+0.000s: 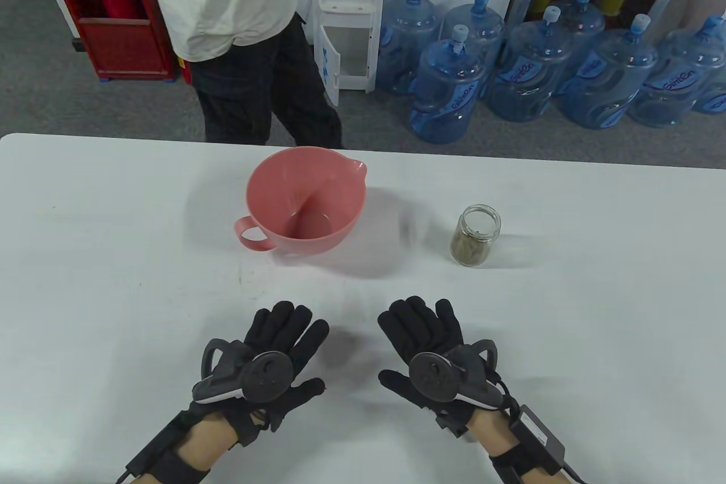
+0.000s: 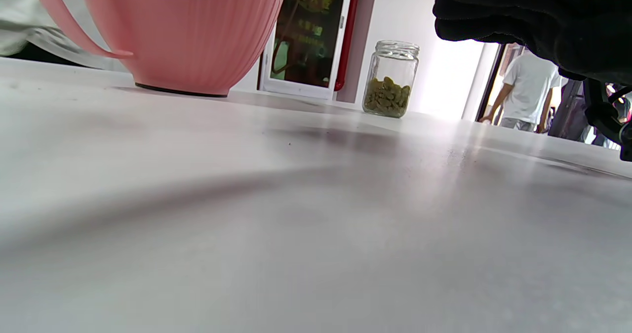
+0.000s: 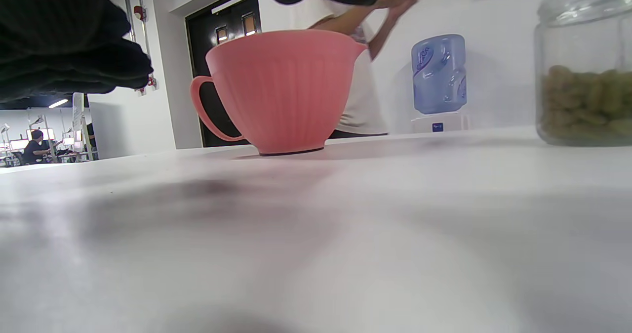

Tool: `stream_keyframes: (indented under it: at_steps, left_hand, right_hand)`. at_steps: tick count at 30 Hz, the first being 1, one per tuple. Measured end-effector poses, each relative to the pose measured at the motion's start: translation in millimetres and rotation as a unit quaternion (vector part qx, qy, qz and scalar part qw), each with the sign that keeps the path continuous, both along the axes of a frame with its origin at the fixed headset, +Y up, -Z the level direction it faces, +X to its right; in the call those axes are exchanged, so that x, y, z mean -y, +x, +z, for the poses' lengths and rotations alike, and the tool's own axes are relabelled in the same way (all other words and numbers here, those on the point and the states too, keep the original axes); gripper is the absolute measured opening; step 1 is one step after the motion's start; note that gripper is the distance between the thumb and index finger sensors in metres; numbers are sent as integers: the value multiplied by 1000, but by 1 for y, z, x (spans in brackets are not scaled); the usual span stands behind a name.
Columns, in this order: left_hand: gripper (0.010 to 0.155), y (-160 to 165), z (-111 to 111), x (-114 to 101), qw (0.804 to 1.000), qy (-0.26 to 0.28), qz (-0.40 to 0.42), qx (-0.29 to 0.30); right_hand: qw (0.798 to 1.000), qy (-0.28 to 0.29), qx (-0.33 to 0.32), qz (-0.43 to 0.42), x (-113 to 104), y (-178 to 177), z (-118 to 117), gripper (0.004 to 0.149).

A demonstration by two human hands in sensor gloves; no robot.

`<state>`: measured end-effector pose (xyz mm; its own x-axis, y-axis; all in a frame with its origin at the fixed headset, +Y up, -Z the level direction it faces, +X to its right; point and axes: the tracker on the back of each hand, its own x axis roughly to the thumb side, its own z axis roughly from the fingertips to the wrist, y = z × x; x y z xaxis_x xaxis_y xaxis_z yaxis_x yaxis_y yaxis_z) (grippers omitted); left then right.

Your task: Hold salad bowl and receive raisins poured from storage jar

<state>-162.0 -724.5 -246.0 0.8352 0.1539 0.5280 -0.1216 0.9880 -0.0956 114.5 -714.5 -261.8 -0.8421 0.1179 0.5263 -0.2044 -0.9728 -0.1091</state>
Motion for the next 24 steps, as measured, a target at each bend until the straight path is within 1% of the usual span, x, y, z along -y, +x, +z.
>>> stream_keyframes:
  at_steps: [3,6,10,14,16,18,20,22,24]
  left_hand:
    - [80,0,-1,-1,1000,-13,11,-1]
    - [79,-1,-3,-8,1000,-9,10,-3]
    - [79,-5,-7,-26,1000,0,14,-7]
    - [79,-18,-20,-49,999,11,17,-25]
    - [79,-27,-31,-63,999,12,27,-37]
    - [79,-34,-43,-72,998,16,26,-51]
    - [79,-44,-60,-83,997,31,14,-74]
    - [79,-57,-84,-91,994,37,6,-106]
    - [79,-70,-108,-95,990,28,27,-139]
  right_hand:
    - [1000,4,-5,4,-1,0,1,91]
    - [1000,0,-7,5,0,0,1,91]
    - [1000,-3,-9,6,0,-1,2,91]
    - [1000,-5,-10,8,1,-1,2,91]
    - [1000,-6,-10,9,1,-1,2,90]
    - [1000,-8,-9,8,1,-1,2,91]
    - [1000,-11,-8,7,1,-1,2,90]
    - [1000,-12,-8,8,1,-1,2,91]
    - [1000,-13,-8,8,1,0,1,90]
